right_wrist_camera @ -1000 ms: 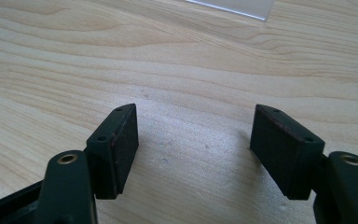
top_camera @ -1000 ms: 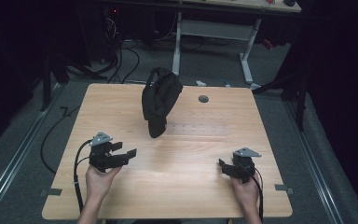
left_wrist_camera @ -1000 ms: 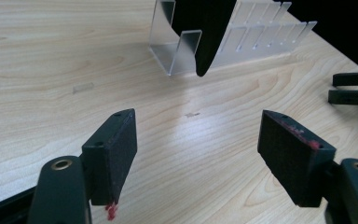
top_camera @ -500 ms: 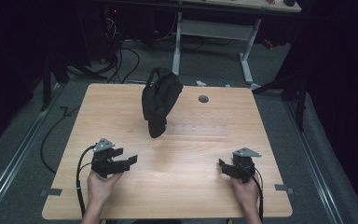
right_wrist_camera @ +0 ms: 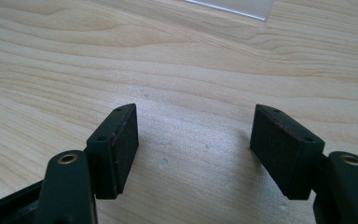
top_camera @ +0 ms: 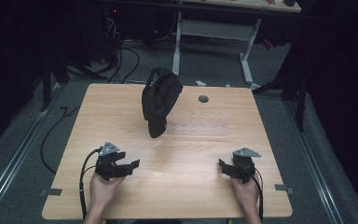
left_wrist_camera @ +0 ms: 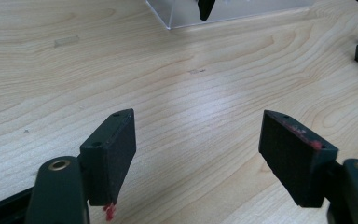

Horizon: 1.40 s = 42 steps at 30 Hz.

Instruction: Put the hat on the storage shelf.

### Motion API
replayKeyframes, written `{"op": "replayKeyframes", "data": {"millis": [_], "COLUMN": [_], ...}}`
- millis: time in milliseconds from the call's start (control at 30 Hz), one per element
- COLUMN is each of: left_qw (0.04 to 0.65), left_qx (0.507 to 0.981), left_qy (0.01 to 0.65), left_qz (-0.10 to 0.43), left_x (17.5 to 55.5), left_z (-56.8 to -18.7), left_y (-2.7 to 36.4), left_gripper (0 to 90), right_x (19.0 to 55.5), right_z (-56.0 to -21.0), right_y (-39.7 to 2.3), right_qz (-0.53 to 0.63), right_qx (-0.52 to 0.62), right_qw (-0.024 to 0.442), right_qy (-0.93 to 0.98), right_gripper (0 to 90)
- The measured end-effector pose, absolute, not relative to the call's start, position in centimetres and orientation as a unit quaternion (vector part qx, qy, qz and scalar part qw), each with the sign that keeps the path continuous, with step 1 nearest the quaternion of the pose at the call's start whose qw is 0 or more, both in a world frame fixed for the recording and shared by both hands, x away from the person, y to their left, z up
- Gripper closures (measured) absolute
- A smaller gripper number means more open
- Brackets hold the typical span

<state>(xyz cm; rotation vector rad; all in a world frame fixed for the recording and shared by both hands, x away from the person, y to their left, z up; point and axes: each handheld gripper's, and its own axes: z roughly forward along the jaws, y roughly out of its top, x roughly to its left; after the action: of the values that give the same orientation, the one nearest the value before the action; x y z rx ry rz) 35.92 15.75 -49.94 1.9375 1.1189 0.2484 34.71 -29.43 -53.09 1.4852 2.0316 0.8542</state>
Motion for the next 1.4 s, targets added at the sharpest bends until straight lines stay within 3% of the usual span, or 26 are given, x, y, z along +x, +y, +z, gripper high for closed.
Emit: {"op": "replayKeyframes", "data": {"millis": [400,1400], "left_qw": [0.415,0.362], "left_qx": [0.787,0.804], "left_qy": [0.444,0.434], "left_qz": [0.106,0.183], "left_x": [36.5,37.2], "left_z": [-51.3,-53.6], "left_y": [14.8,13.1], "left_gripper": [27.9,28.0], "right_x": [34.7,34.7], "right_z": [-53.1,-53.1], "right_y": [-29.4,-29.4], "right_qz": [0.312,0.312], "right_qx": [0.541,0.541], "right_qw": [0.240,0.240], "right_qy": [0.743,0.743], "right_gripper": [32.5,32.5]}}
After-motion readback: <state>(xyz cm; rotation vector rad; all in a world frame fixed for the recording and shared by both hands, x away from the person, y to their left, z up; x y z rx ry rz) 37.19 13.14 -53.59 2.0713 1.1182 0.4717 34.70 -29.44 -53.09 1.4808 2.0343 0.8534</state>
